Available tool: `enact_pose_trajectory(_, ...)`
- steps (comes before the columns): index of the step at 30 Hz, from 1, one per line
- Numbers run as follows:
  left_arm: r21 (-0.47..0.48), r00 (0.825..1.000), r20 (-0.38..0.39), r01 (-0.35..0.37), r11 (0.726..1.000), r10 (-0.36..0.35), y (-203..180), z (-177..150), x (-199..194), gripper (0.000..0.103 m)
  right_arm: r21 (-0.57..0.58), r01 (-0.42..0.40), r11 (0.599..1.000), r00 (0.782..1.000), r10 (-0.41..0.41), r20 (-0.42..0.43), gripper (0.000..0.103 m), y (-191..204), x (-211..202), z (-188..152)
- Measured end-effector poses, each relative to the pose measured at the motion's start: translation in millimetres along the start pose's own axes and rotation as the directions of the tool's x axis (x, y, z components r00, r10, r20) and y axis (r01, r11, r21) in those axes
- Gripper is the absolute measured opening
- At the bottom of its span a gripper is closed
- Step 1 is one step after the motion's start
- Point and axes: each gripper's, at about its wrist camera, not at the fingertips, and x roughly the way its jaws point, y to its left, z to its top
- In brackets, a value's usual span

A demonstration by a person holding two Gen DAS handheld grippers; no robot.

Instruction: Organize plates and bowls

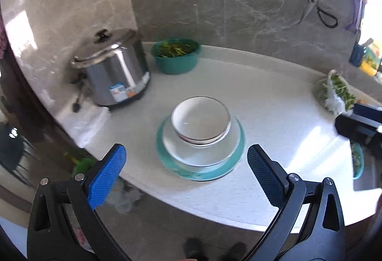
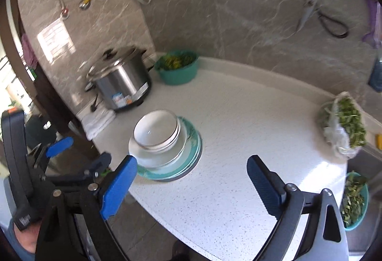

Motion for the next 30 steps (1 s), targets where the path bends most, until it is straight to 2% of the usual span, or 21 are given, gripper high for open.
enact_pose_trajectory(4,-0.040,0.998,-0.022,0.051,0.998,-0.052,7,-1,-7,0.103,0.014,0.051,0.999,0.998,-0.051,0.041,0.095,9,-18,0)
enact_pose_trajectory(9,-0.046,0.997,-0.021,0.070,0.996,-0.071,13,1,-13,0.103,0.010,0.100,0.995,0.993,-0.100,0.061,0.095,19,-30,0)
enact_pose_trajectory(19,-0.027,0.992,-0.033,0.122,0.992,-0.123,0,13,-23,0.103,-0.002,0.123,0.992,0.990,-0.122,0.073,0.095,27,-44,-1)
enact_pose_trajectory(30,-0.034,0.990,-0.046,0.129,0.991,-0.130,-9,22,-23,0.103,0.012,0.136,0.991,0.988,-0.137,0.071,0.095,18,-48,-1)
